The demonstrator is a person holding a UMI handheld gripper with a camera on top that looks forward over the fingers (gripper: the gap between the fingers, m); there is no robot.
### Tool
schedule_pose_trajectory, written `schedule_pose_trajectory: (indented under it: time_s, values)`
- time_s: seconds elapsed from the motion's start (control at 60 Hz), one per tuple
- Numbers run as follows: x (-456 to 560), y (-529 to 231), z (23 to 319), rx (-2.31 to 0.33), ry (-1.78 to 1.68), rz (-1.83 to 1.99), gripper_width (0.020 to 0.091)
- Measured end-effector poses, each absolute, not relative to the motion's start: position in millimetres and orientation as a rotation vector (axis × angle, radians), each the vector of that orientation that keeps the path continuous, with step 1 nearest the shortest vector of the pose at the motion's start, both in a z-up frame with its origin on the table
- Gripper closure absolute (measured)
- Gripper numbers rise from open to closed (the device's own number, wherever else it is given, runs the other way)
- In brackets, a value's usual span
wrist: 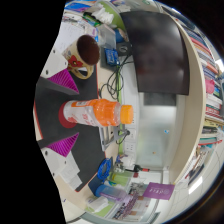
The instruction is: Pour water
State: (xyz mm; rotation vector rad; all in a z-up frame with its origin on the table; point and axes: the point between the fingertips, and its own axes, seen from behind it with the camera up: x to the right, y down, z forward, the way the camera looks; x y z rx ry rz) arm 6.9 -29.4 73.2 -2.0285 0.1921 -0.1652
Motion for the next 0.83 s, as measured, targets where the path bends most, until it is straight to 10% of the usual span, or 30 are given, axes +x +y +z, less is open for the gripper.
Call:
schedule_pose_trajectory:
  time_s: [0.833]
  values:
    - [-80, -174, 226, -2.057, 0.207, -0.21, 0.036]
